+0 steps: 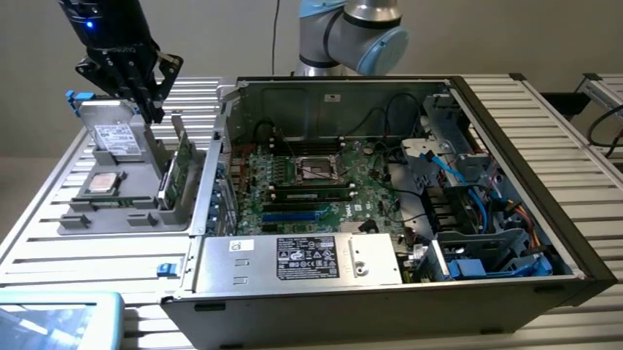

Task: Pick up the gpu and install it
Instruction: 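Pick up the gpu and move the gpu toward the slot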

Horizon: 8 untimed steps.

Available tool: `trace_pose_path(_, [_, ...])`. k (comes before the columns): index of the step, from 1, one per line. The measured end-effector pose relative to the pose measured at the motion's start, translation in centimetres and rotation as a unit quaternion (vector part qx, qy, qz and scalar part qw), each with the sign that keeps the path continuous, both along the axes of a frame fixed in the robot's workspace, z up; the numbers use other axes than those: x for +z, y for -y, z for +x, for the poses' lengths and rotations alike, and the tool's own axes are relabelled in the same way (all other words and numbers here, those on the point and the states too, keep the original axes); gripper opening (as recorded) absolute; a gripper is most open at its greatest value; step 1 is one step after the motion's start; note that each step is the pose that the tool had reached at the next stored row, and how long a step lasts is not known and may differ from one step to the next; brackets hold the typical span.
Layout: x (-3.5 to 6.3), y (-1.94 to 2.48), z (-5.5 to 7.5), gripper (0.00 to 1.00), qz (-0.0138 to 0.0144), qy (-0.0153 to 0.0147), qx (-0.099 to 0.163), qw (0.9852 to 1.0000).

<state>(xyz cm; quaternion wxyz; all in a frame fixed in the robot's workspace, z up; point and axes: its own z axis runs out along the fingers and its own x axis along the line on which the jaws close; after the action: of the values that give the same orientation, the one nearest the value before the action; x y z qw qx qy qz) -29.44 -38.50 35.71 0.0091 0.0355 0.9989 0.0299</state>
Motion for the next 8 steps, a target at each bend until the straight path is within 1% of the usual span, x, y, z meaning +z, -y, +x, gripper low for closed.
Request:
trace_pose_path(3, [0.0, 0.0, 0.0, 0.31, 0.0, 0.0, 0.0, 1.0])
trace_pose_path(5, [0.0, 0.0, -0.01, 0.31, 0.0, 0.0, 0.0, 1.0])
trace_pose_path(6, [-0.02, 0.0, -0.06, 0.38, -0.0001, 0.0, 0.0, 1.0])
trace_pose_path(8, [-0.14, 0.0, -0.38, 0.38, 0.0, 0.0, 0.0, 1.0])
